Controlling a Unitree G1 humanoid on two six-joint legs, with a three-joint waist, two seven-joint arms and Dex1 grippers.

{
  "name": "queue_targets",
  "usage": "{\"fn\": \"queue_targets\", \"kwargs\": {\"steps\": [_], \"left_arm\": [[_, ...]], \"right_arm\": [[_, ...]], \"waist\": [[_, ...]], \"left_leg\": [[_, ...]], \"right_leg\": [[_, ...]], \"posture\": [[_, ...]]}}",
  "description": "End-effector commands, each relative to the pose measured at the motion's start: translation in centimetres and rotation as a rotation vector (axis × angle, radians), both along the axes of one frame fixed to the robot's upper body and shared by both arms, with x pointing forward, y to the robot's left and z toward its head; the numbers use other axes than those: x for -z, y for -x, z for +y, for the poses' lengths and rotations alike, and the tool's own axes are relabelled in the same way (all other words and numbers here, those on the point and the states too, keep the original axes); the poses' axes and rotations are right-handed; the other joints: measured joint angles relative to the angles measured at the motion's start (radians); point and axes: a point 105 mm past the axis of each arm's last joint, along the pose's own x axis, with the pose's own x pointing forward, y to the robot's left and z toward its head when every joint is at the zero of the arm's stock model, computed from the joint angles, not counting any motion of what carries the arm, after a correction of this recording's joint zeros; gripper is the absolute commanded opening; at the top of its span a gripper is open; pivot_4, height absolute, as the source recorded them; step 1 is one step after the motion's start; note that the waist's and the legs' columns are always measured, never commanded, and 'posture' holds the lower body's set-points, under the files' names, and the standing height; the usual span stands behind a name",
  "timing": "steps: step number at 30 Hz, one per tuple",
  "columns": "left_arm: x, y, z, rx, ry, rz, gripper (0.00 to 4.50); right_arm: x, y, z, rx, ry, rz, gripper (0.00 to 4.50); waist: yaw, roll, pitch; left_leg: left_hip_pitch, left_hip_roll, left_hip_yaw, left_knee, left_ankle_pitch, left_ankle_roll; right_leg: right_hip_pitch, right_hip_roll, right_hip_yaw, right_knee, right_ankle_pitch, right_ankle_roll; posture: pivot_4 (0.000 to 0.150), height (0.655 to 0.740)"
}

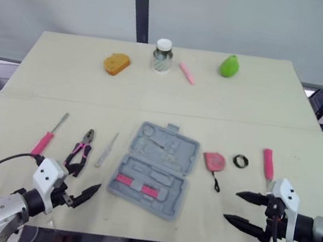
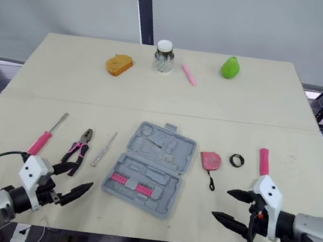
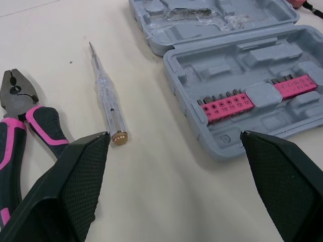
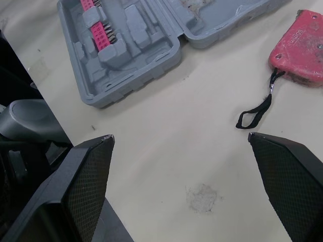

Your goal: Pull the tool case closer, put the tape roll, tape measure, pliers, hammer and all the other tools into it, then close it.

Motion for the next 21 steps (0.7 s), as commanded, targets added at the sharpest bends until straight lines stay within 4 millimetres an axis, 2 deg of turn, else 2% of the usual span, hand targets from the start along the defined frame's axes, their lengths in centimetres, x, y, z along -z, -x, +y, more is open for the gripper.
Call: {"fn": "queue_targets", "kwargs": {"steps": [1,21], "left_arm": [[-0.59,0.06,-0.09,0.012,0.003,-0.017,4.43],[-0.65,0.26,0.11,0.019,0.016,-0.018,4.43]], "right_arm": [[-0.4,0.02,-0.07,-0.012,0.004,-0.009,4.5],[-0.44,0.28,-0.12,-0.012,0.009,-0.001,4.5]], "waist": [[0.0,0.0,0.0],[0.0,0.0,0.0]], "left_leg": [[0.0,0.0,0.0,0.0,0.0,0.0],[0.0,0.0,0.0,0.0,0.0,0.0]], "right_leg": [[0.0,0.0,0.0,0.0,0.0,0.0],[0.0,0.0,0.0,0.0,0.0,0.0]], "posture": [[0.15,0.7356],[0.15,0.7356]]}}
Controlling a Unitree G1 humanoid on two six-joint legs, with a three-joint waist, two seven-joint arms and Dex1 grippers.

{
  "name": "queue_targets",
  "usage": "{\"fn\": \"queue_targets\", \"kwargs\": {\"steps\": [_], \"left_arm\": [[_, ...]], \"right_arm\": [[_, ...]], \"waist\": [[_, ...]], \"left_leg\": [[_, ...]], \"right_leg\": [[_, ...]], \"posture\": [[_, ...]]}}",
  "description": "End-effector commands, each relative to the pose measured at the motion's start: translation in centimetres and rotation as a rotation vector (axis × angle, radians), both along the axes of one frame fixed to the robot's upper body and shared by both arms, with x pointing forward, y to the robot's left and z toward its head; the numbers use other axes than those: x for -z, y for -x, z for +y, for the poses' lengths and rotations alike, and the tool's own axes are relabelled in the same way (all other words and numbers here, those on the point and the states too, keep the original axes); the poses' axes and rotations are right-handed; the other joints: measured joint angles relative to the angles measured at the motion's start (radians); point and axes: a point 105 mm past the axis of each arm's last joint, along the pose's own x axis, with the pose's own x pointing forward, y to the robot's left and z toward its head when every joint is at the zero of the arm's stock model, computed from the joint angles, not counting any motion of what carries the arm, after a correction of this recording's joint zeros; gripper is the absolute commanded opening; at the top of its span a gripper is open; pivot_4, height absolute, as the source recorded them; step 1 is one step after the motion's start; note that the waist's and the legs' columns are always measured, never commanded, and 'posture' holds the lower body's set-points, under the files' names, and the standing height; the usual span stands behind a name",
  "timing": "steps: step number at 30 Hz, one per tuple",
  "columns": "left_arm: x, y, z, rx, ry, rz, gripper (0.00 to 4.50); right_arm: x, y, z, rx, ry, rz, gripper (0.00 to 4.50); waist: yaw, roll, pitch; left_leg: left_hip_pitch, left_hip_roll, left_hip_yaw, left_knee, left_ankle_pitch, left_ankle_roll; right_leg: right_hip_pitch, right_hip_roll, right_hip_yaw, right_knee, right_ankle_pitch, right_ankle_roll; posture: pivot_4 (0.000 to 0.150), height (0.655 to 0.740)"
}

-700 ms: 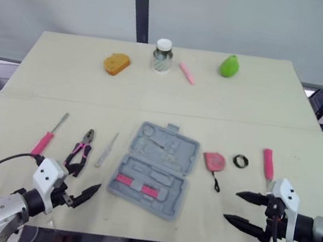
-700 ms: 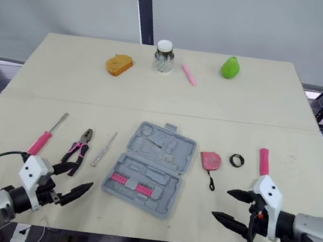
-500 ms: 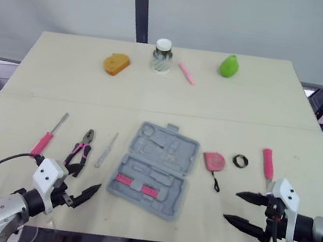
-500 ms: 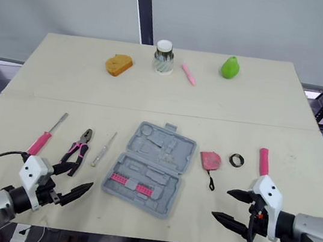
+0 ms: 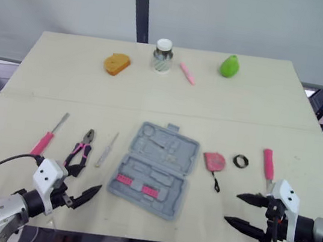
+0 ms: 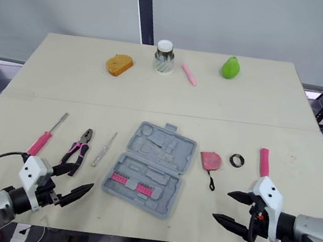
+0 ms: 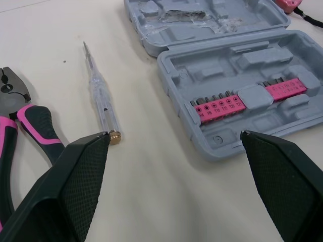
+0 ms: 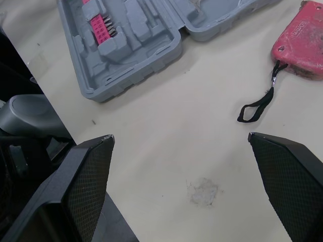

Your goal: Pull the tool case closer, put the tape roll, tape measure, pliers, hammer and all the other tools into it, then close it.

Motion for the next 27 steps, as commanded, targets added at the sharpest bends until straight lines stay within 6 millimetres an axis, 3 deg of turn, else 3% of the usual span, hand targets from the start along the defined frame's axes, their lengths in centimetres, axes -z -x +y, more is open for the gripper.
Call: {"fn": "queue_targets", "kwargs": {"steps": [1,6,11,15,21,22,27], "left_arm": [[-0.7,0.0,0.4,-0.001,-0.012,-0.032,4.43],[-1.0,-0.2,0.6,-0.002,-0.016,-0.048,4.43],[-3.5,-1.6,0.2,0.085,0.114,-0.049,4.43],[-4.1,-3.6,0.1,0.144,0.022,-0.031,3.19],[-4.0,-6.3,0.4,0.209,-0.057,-0.031,0.22],[-3.8,-6.8,0.4,0.221,-0.069,-0.025,0.08],[-2.0,-9.1,0.3,0.278,-0.117,0.041,0.08]], "right_arm": [[-0.6,0.1,0.1,-0.01,-0.004,-0.016,4.5],[-0.7,0.0,0.1,-0.009,-0.005,-0.019,4.5],[-1.5,-0.1,0.1,-0.018,0.009,-0.046,4.5],[-2.5,-0.6,0.9,-0.052,0.013,-0.089,3.23],[-2.4,-1.3,2.3,-0.09,0.009,-0.12,0.25],[-2.2,-1.6,2.4,-0.089,0.017,-0.128,0.07],[-0.6,-3.3,3.3,-0.089,0.071,-0.121,0.07]], "waist": [[0.0,0.0,0.0],[0.0,0.0,0.0],[0.004,0.0,0.0],[-0.001,0.0,0.0],[-0.009,0.0,0.0],[-0.01,0.0,0.0],[-0.02,0.0,0.0]], "left_leg": [[0.0,0.0,0.0,0.0,0.0,0.0],[0.0,0.0,0.0,0.0,0.0,0.0],[0.0,0.0,-0.001,0.001,0.0,0.0],[0.0,0.0,-0.001,0.001,0.0,0.0],[0.0,0.0,-0.001,-0.001,0.0,0.0],[0.0,0.0,-0.001,-0.001,0.0,-0.001],[0.0,0.0,-0.001,0.0,0.0,-0.001]], "right_leg": [[0.0,0.0,0.0,0.0,0.0,0.0],[0.0,0.0,0.0,0.0,0.0,0.0],[0.0,0.0,-0.001,0.001,0.0,0.0],[0.0,0.0,0.0,0.002,0.0,0.0],[0.0,0.001,-0.001,0.004,0.0,0.0],[0.0,0.001,-0.001,0.004,0.0,0.0],[-0.001,0.001,-0.001,0.005,0.0,0.0]], "posture": [[0.15,0.7356],[0.15,0.7356],[0.15,0.7356],[0.15,0.7356],[0.15,0.7356],[0.15,0.7356],[0.15,0.7356]]}}
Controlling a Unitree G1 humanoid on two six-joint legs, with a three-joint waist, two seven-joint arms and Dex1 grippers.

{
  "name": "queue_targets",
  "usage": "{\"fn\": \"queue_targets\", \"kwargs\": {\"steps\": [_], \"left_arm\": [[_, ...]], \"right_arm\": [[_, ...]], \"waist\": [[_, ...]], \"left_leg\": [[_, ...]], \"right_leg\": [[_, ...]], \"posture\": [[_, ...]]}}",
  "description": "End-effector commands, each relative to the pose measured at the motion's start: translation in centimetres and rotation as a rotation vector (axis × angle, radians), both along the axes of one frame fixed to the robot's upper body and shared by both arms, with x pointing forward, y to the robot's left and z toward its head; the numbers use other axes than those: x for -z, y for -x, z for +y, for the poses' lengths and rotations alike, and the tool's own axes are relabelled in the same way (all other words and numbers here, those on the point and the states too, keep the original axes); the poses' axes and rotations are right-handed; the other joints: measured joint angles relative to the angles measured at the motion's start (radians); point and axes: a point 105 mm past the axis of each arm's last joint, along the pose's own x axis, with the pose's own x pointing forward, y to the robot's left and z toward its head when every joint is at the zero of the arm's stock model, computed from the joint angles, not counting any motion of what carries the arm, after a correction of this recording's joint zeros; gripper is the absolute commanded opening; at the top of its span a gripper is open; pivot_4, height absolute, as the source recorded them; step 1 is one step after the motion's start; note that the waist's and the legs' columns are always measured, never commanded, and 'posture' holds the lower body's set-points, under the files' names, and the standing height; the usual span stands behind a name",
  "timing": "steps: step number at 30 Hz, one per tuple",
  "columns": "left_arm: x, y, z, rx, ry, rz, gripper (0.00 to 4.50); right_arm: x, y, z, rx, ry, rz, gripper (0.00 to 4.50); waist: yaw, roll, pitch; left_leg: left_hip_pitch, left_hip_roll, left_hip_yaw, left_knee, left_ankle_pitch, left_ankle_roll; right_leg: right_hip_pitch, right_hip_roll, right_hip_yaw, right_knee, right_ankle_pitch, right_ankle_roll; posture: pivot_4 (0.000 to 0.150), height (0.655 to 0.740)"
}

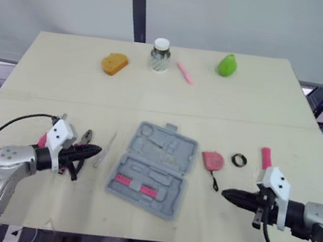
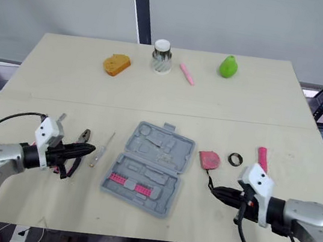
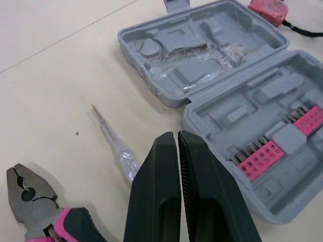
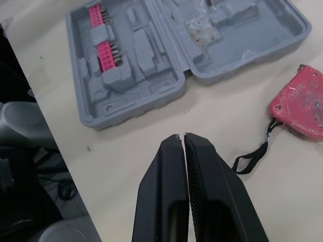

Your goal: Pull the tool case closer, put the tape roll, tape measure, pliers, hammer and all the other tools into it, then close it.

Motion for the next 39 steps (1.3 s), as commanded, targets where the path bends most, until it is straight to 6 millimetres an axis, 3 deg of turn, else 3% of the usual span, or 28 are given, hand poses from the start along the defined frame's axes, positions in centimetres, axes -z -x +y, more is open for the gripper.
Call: {"fn": "queue_targets", "kwargs": {"steps": [1,8,13,21,39], "left_arm": [[1.0,-1.6,-0.4,0.051,-0.055,0.011,0.08],[2.6,-4.3,-2.1,0.112,-0.069,0.044,0.08],[4.1,-4.6,-2.9,0.149,-0.097,0.069,0.08],[4.4,-4.9,-3.8,0.162,-0.111,0.058,0.08],[4.7,-6.3,-6.5,0.174,-0.069,0.036,0.08]], "right_arm": [[1.2,-1.1,0.6,0.002,0.052,0.004,0.07],[3.0,-2.4,1.9,0.022,0.068,0.046,0.07],[3.9,-3.4,3.1,0.026,0.068,0.035,0.07],[5.4,-5.1,4.2,0.032,0.073,0.026,0.07],[5.5,-6.5,6.7,-0.02,0.045,0.004,0.07]], "waist": [[-0.003,0.0,0.0],[-0.009,-0.001,0.0],[-0.015,-0.001,0.0],[-0.011,-0.001,0.0],[-0.007,-0.001,-0.001]], "left_leg": [[0.0,0.0,0.0,0.0,0.0,0.0],[-0.001,-0.001,-0.001,0.001,0.0,0.0],[-0.001,0.0,0.001,0.001,0.0,0.0],[-0.003,-0.001,0.001,0.002,0.0,0.0],[-0.003,-0.003,-0.001,0.007,0.0,0.0]], "right_leg": [[0.0,0.0,0.0,0.001,0.0,0.0],[-0.003,0.0,-0.001,0.004,0.0,0.0],[-0.004,0.0,-0.001,0.005,0.0,0.0],[-0.007,-0.001,-0.001,0.009,0.0,0.0],[-0.009,-0.002,-0.001,0.017,0.0,0.0]], "posture": [[0.15,0.7356],[0.15,0.7356],[0.15,0.7356],[0.15,0.7356],[0.15,0.7356]]}}
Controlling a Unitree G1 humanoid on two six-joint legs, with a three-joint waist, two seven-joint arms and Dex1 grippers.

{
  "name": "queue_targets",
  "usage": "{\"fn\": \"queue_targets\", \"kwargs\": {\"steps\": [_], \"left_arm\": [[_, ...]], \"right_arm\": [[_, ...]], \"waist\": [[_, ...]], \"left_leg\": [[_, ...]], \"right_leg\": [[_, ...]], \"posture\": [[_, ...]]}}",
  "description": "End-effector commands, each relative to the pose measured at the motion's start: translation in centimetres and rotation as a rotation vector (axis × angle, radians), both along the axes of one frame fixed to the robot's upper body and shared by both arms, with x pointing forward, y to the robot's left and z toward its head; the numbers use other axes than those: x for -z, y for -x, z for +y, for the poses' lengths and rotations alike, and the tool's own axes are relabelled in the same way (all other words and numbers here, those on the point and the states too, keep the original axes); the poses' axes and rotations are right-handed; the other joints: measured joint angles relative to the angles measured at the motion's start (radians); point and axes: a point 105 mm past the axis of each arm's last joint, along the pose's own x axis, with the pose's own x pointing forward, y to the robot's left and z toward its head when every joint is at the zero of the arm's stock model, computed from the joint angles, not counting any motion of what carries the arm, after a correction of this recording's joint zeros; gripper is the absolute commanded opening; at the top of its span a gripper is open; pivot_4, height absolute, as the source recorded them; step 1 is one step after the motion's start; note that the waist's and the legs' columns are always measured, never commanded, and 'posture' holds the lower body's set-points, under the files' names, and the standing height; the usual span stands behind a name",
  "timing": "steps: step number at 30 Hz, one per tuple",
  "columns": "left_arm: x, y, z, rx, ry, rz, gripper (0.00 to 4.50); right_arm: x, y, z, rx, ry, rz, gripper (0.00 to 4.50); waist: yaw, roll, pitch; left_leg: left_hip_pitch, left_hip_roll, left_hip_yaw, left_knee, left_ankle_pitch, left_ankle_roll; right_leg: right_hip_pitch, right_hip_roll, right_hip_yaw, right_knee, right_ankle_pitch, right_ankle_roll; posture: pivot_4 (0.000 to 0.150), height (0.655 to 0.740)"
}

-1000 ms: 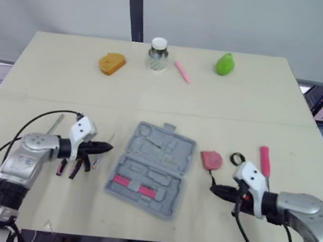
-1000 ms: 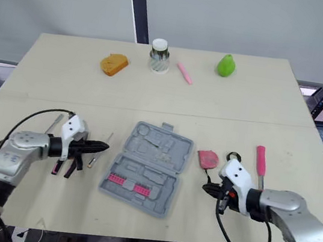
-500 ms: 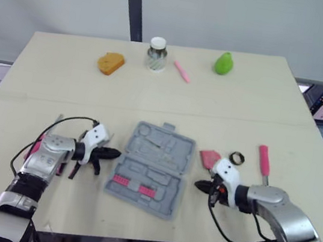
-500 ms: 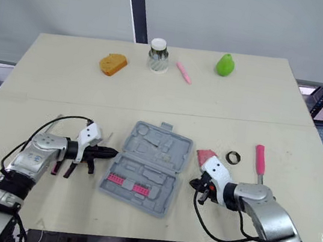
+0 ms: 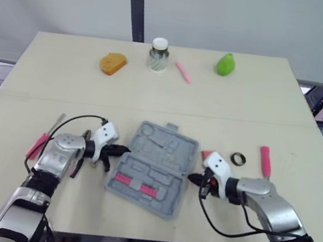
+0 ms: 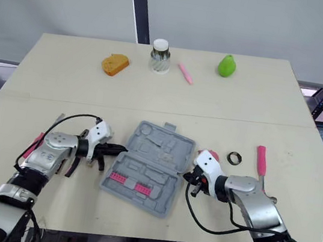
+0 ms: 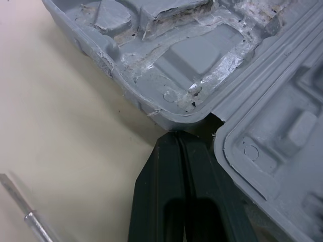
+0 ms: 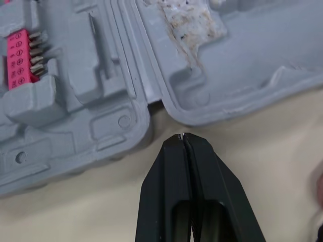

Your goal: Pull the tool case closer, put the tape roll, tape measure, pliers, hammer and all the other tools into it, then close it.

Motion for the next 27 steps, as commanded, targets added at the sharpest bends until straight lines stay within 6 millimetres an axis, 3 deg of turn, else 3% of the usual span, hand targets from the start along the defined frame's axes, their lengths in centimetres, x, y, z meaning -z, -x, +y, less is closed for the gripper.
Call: {"fn": "queue_targets", "kwargs": {"steps": [1,18,27], "left_arm": [[0.0,0.1,-0.7,0.018,0.007,0.004,0.08],[1.4,4.8,-1.3,0.046,0.04,0.144,0.08],[1.6,6.8,-1.6,0.034,0.057,0.172,0.08]], "right_arm": [[-0.4,0.0,0.5,-0.026,-0.014,-0.014,0.07],[-0.4,-0.2,0.3,-0.05,0.002,-0.02,0.07],[-0.2,0.8,0.2,-0.094,0.004,0.01,0.07]], "waist": [[0.0,0.0,0.0],[-0.011,0.0,0.0],[-0.01,0.0,0.0]], "left_leg": [[0.0,0.0,0.0,0.0,0.0,0.0],[-0.001,0.0,0.0,-0.001,0.0,0.0],[-0.001,0.0,0.0,-0.001,0.0,0.0]], "right_leg": [[0.0,0.0,0.0,0.001,0.0,0.0],[-0.004,0.0,0.001,0.004,0.0,0.0],[-0.004,-0.001,0.002,0.003,0.0,0.0]], "posture": [[0.15,0.7356],[0.15,0.7356],[0.15,0.7356]]}}
